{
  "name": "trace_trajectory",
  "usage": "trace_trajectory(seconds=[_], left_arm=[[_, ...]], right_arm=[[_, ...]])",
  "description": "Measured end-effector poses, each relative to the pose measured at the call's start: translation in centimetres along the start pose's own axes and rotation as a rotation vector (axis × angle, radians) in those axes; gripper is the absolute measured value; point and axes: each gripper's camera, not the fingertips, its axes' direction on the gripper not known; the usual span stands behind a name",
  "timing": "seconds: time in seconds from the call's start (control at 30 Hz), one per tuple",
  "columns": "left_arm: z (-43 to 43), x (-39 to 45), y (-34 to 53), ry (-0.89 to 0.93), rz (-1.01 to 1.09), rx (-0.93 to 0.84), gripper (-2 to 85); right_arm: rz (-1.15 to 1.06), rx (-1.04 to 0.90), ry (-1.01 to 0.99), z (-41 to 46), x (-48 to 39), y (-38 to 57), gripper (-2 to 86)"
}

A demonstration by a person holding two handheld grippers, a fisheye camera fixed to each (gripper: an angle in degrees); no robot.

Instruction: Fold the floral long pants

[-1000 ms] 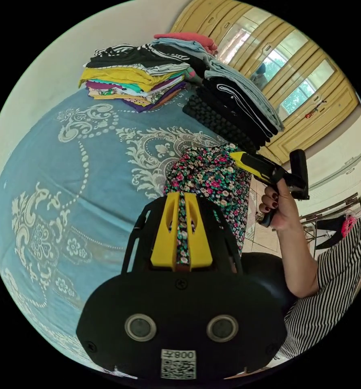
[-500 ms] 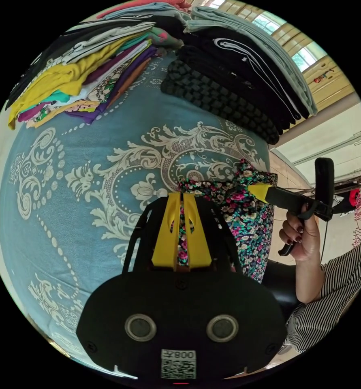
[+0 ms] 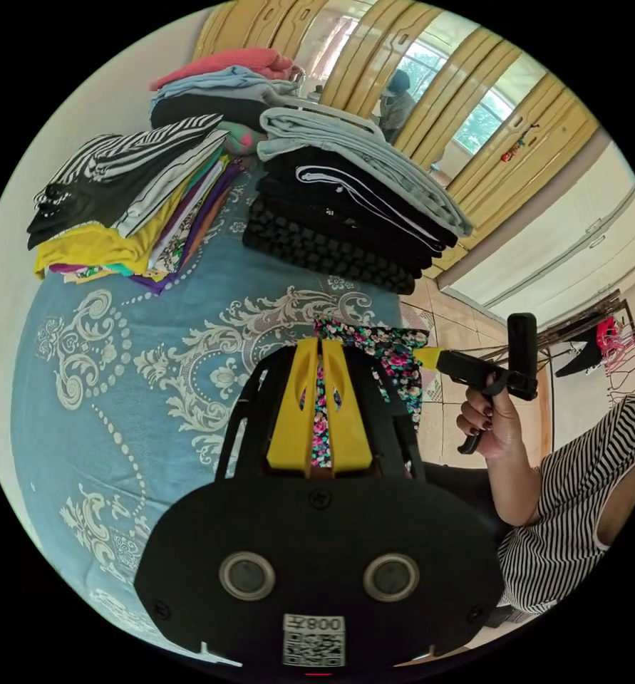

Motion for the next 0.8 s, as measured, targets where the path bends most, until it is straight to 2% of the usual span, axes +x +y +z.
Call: trace_trajectory(seconds=[0.37, 0.8], left_arm=[[11.2, 2.2, -2.7, -0.076, 0.103, -0.161, 0.8], [19.2, -0.7, -4.0, -0.101, 0.106, -0.194, 0.8]], right_arm=[[0.097, -0.005, 0.129, -7.6, 0.9, -0.2, 0.2], [0.165, -0.072, 0.185, -9.8, 2.6, -2.4, 0.2]])
